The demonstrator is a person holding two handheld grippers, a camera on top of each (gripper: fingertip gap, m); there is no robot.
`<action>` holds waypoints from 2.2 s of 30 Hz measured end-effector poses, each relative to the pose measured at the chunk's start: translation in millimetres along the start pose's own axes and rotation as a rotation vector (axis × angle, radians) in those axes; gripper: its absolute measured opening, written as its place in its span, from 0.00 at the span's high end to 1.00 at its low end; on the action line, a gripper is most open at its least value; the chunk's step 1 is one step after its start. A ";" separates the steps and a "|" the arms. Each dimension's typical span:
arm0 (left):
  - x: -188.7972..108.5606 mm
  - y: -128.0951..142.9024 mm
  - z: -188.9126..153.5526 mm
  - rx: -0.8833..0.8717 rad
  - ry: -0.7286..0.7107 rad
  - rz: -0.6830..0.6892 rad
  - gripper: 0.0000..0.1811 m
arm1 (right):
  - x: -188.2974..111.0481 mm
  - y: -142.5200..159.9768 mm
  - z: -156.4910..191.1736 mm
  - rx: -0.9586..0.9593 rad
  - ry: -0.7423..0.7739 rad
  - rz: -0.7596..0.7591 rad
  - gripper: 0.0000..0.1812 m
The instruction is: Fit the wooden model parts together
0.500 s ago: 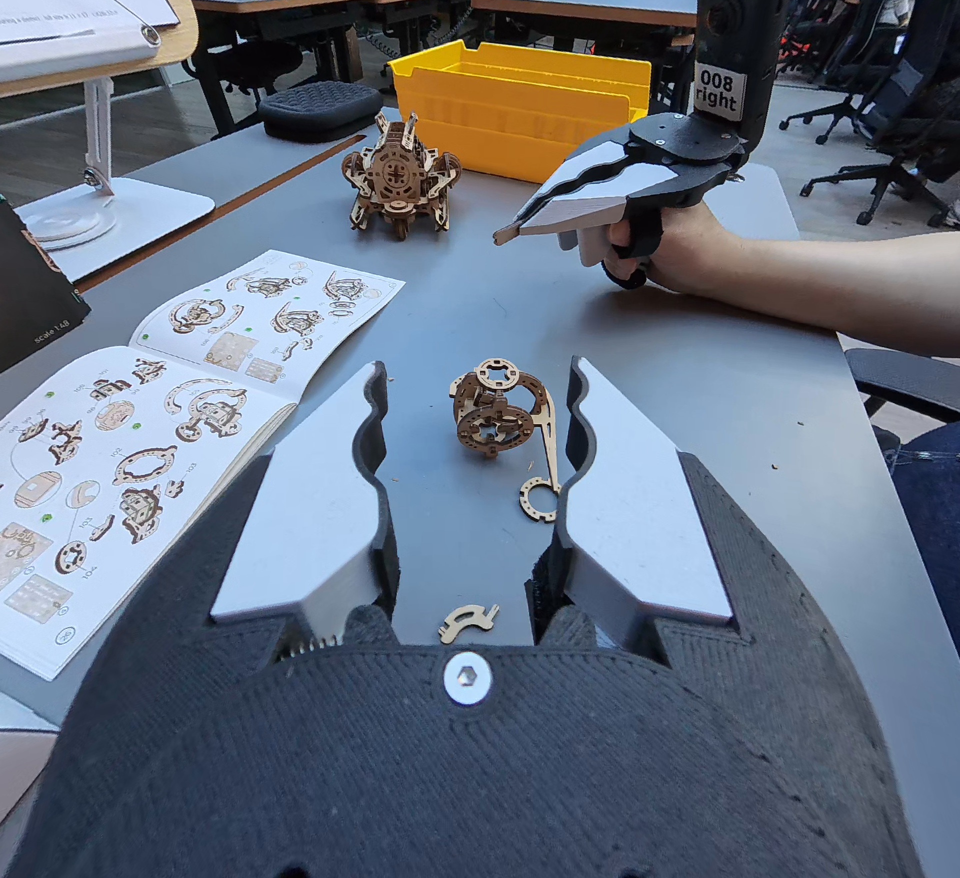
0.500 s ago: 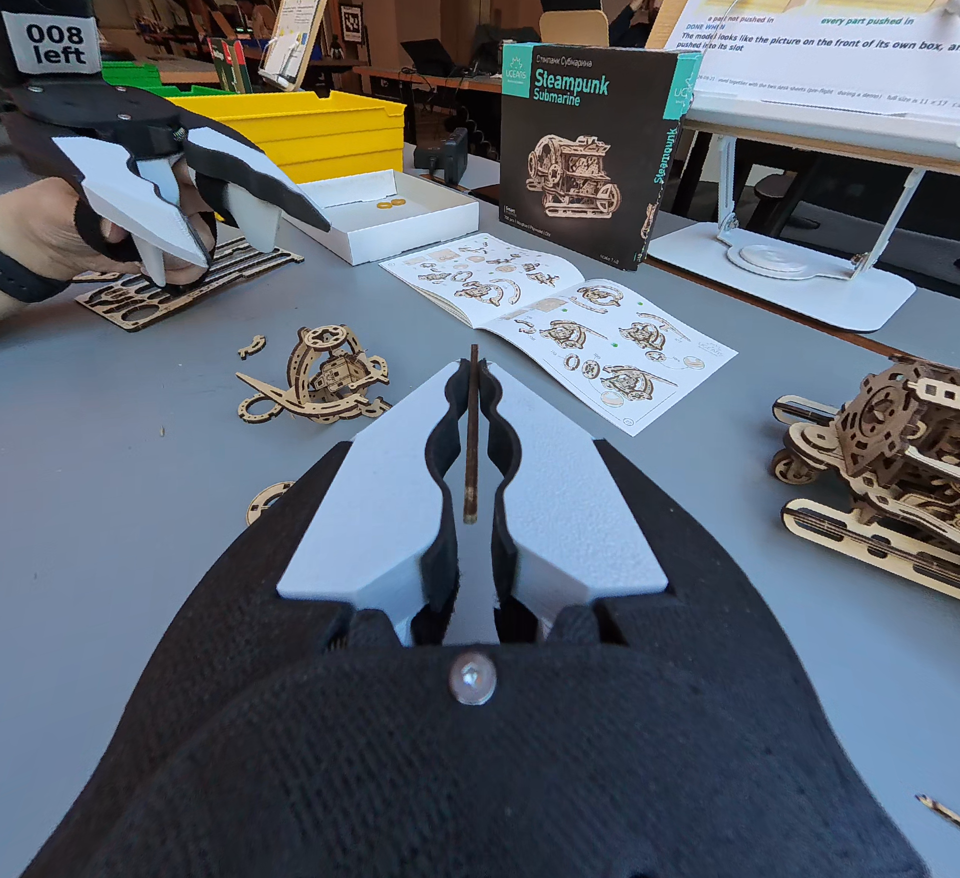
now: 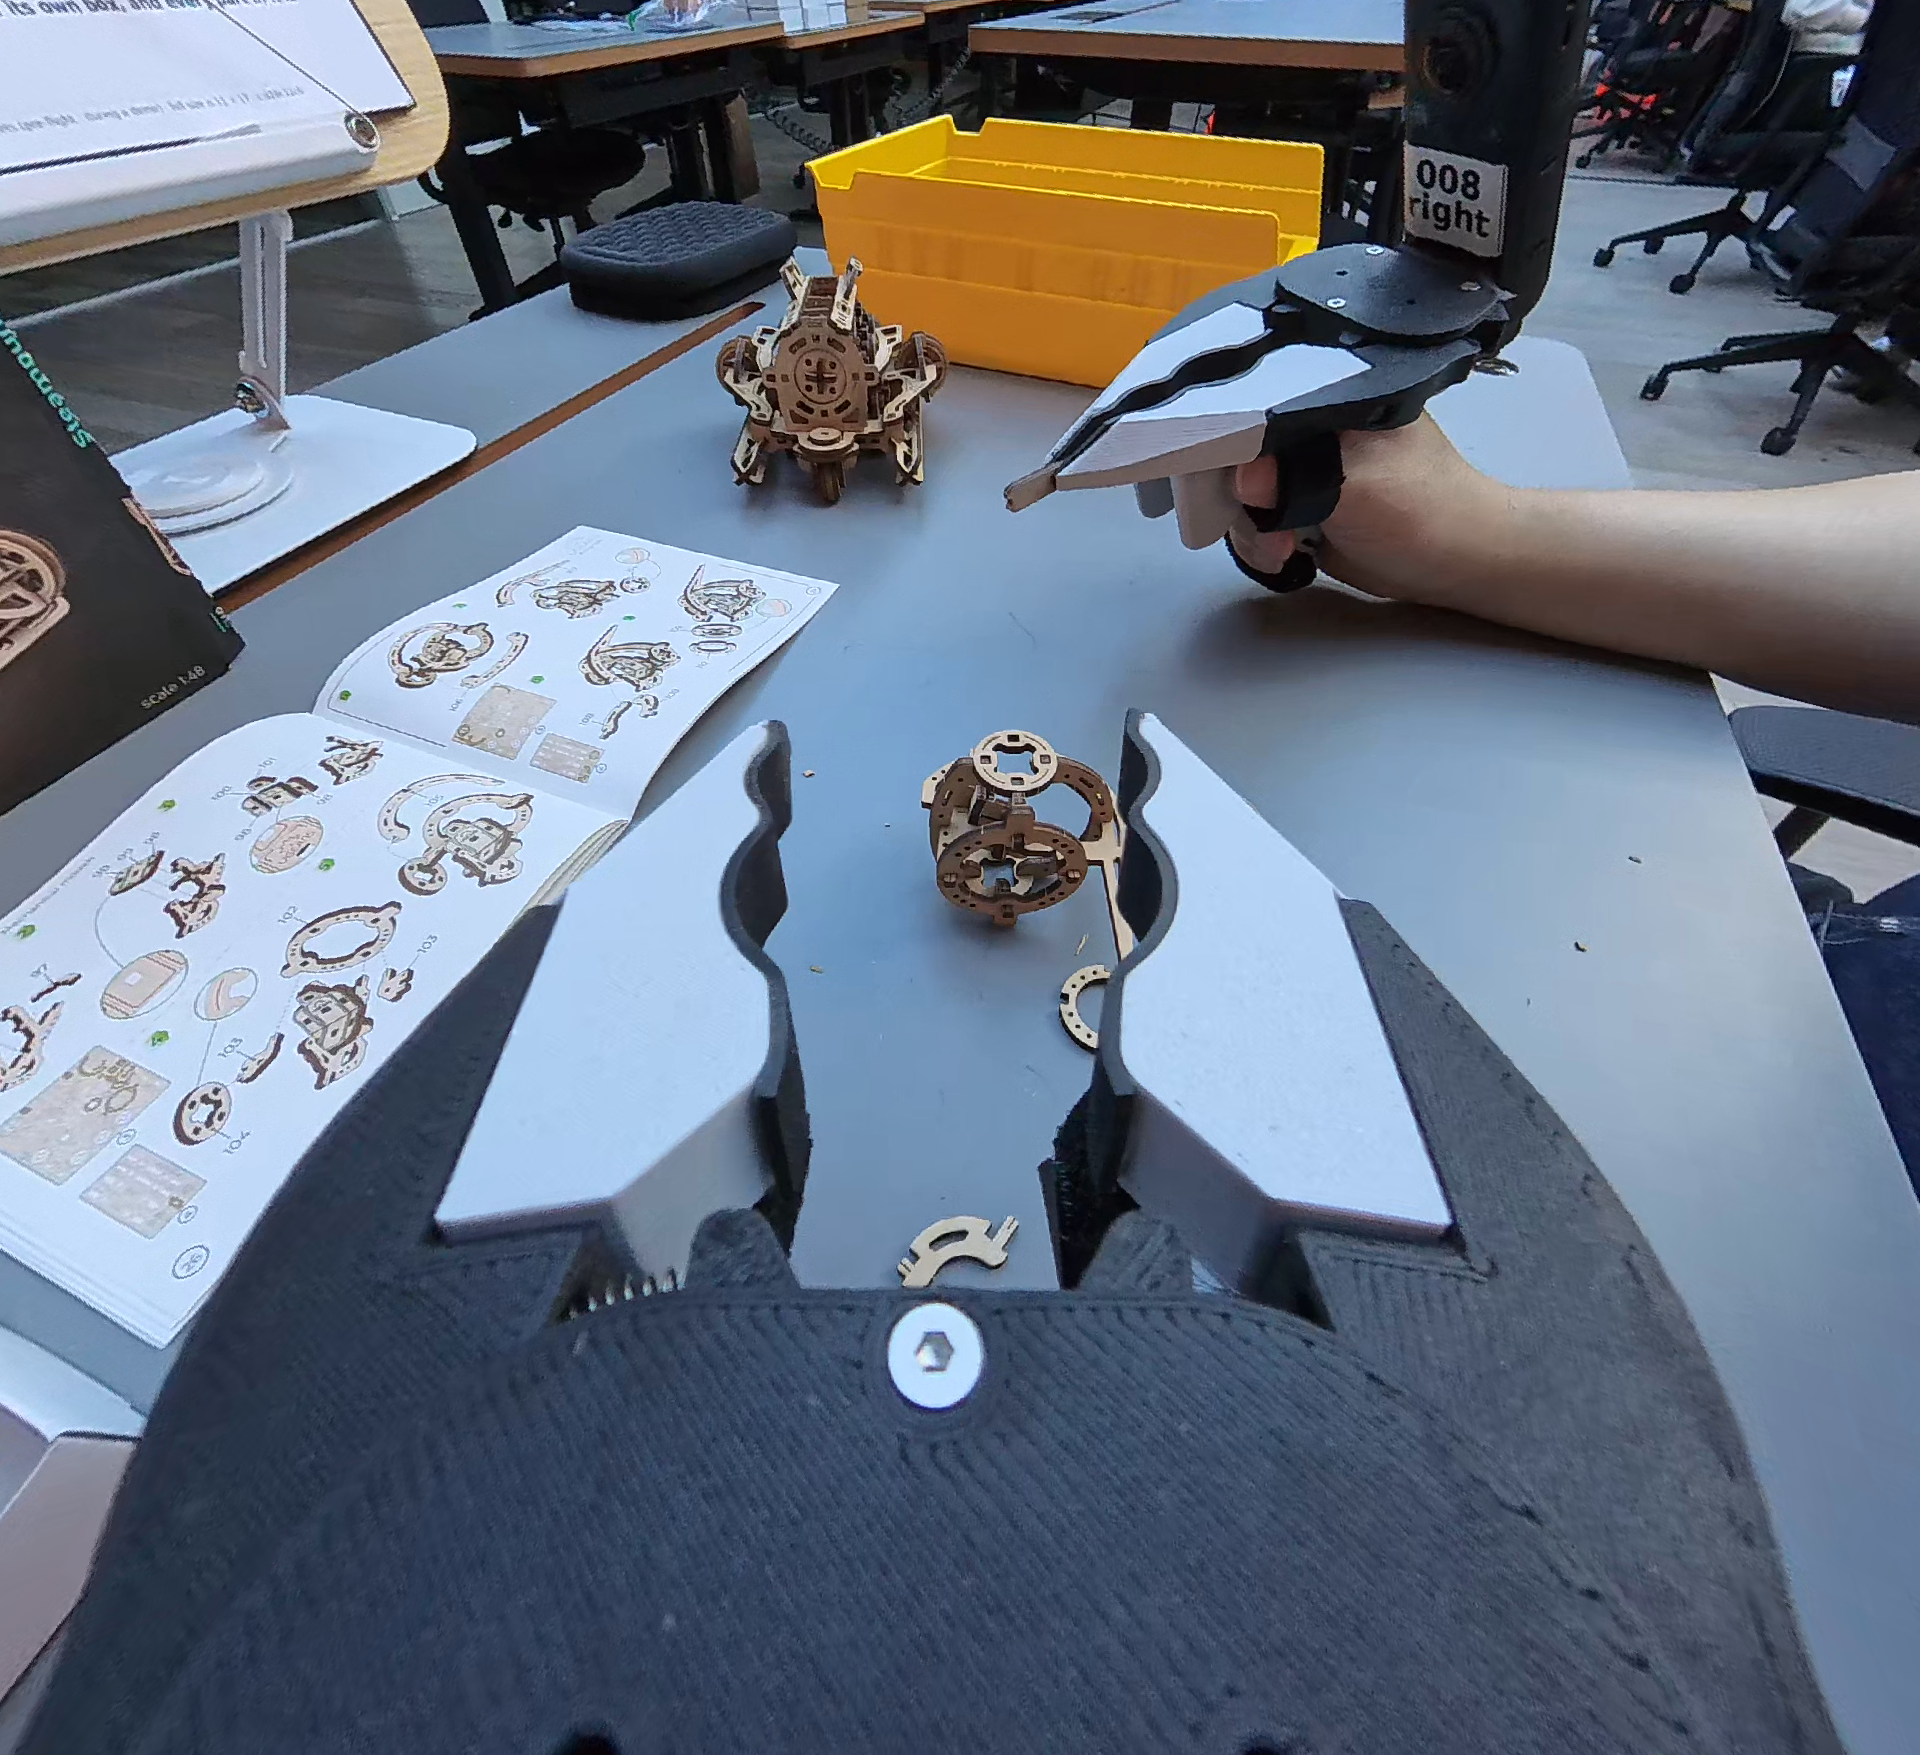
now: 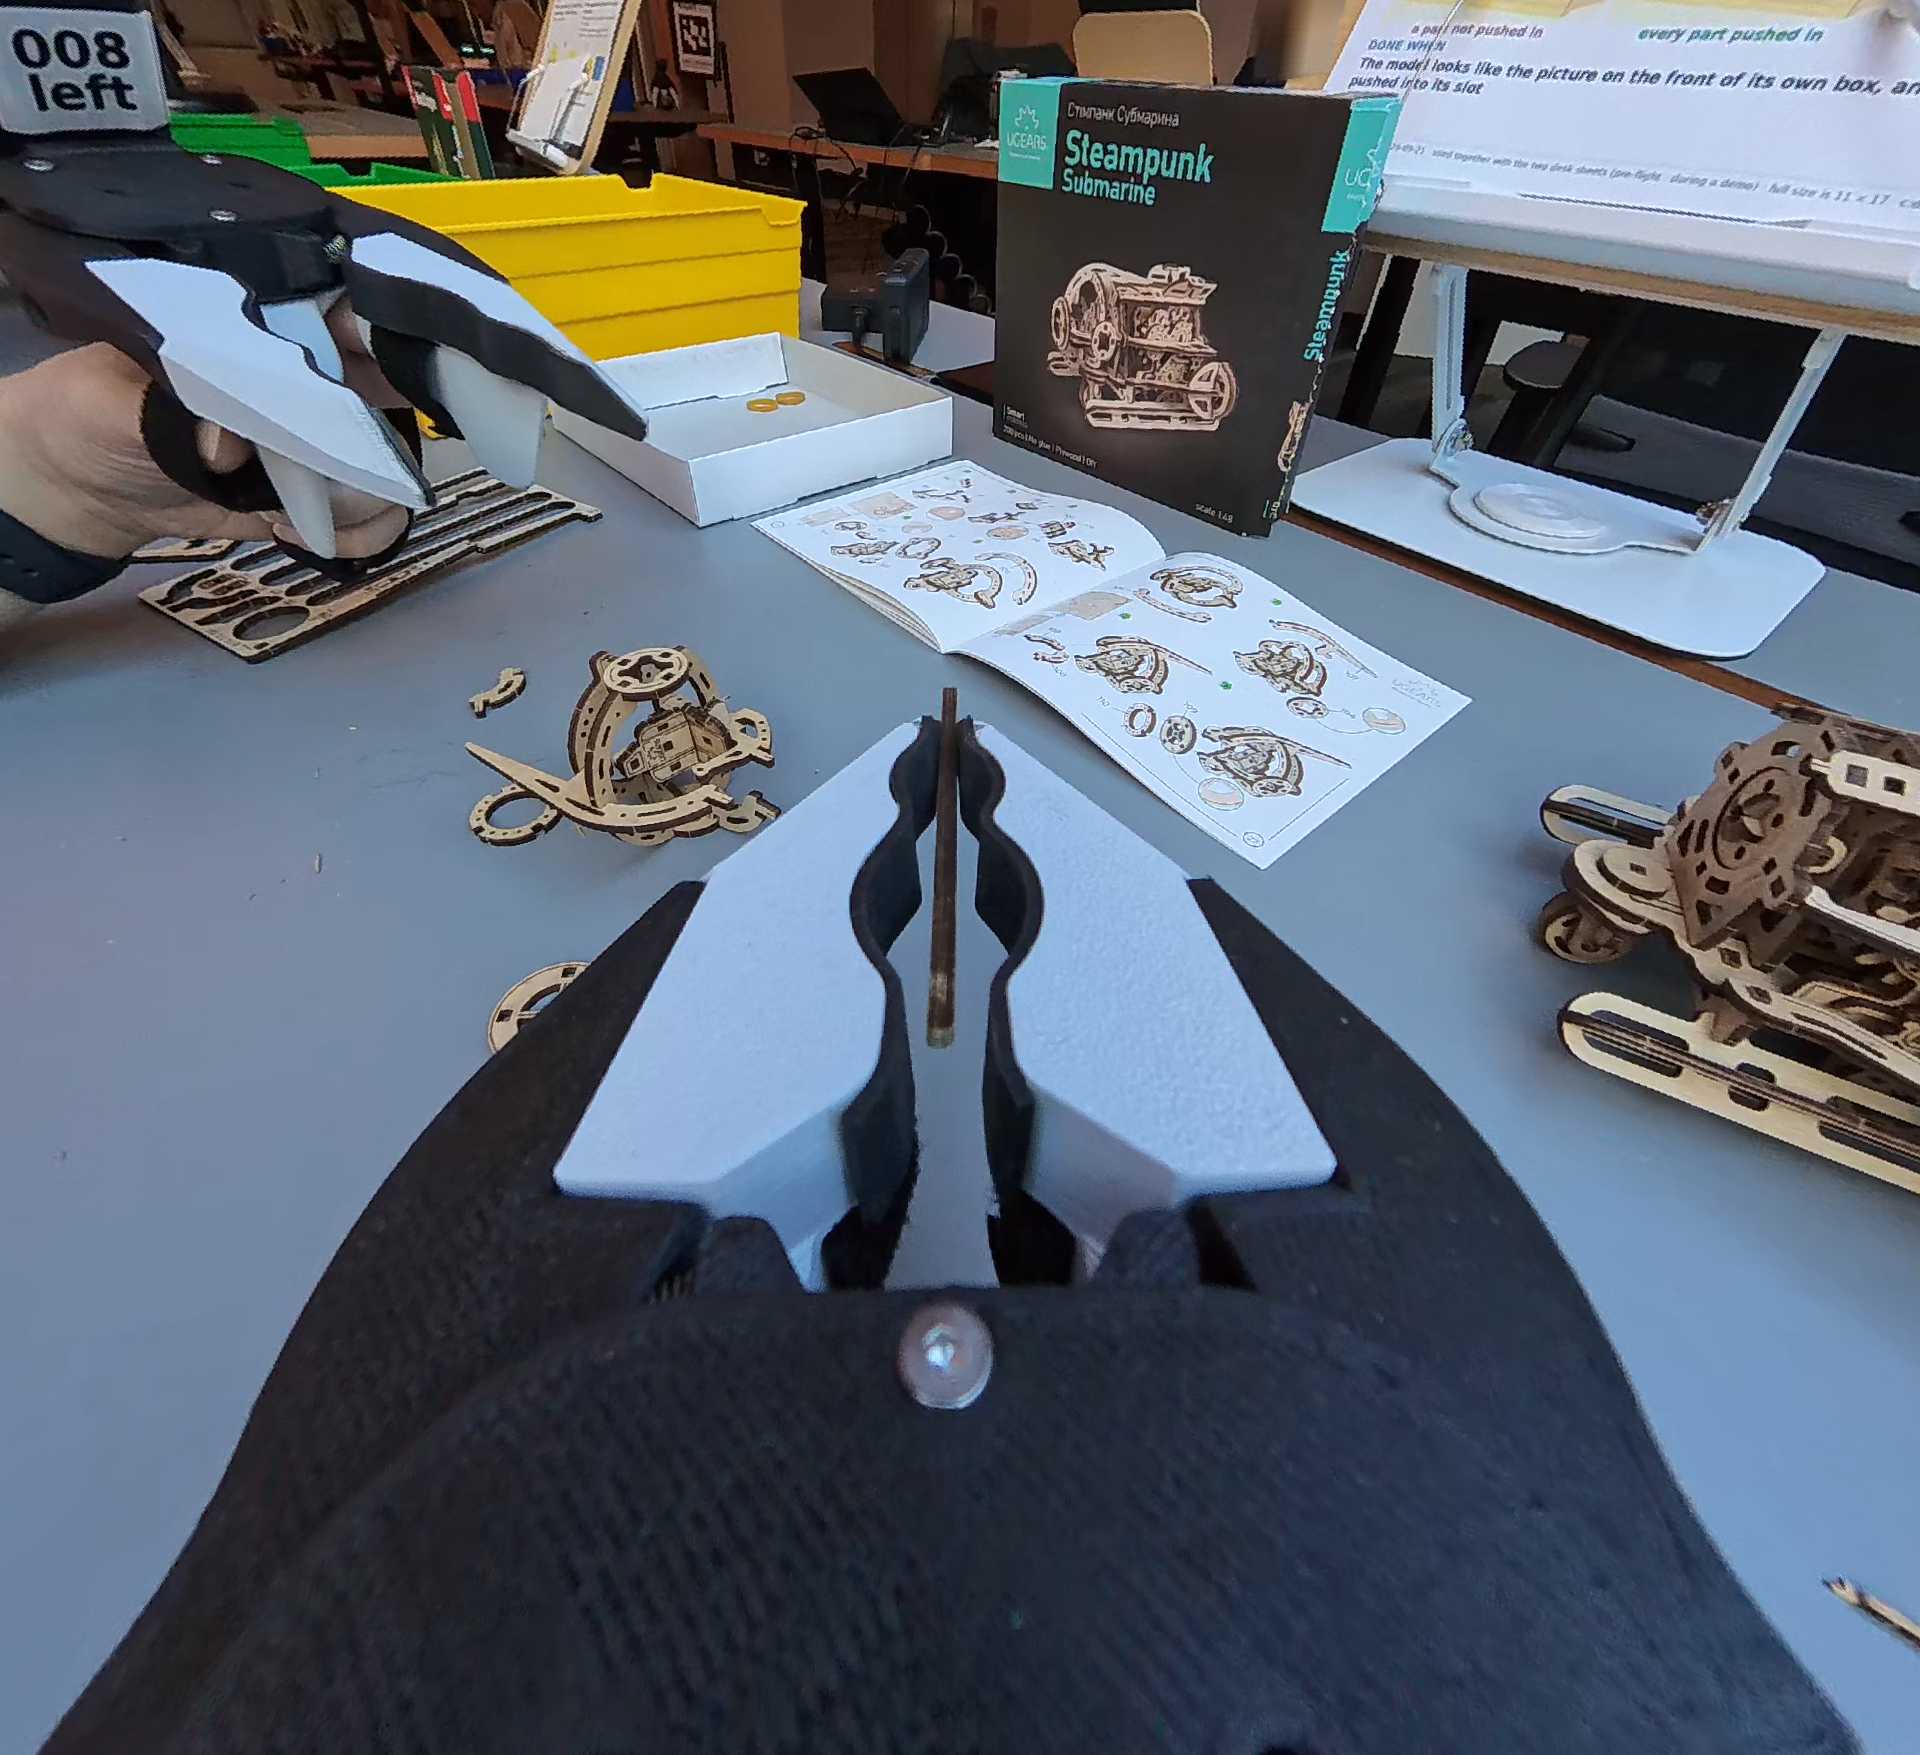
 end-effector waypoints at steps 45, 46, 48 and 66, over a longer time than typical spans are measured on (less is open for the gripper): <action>-274.7 -159.5 -48.4 0.250 -1.317 -0.326 1.00 | 0.1 1.3 2.0 -0.057 0.034 0.000 1.00; -275.2 -156.4 -41.4 0.169 -1.272 -0.316 1.00 | -0.3 1.0 1.8 -0.053 0.031 -0.003 1.00; -265.2 -151.1 -35.3 0.052 -1.135 -0.337 1.00 | -1.5 0.4 1.4 -0.047 0.030 -0.009 1.00; -40.9 -31.5 -33.3 0.167 -0.397 0.144 0.65 | -3.2 -4.0 9.2 -0.054 0.000 -0.041 1.00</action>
Point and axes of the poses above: each gripper's, where its closed fingertips meet, x out along the fingers, y out of its underside, z = x × y across the jaws, the point moved 10 cm from there along -x, back along the fingers, and after that the axes turned 15 degrees about y, right-handed, at the moved point
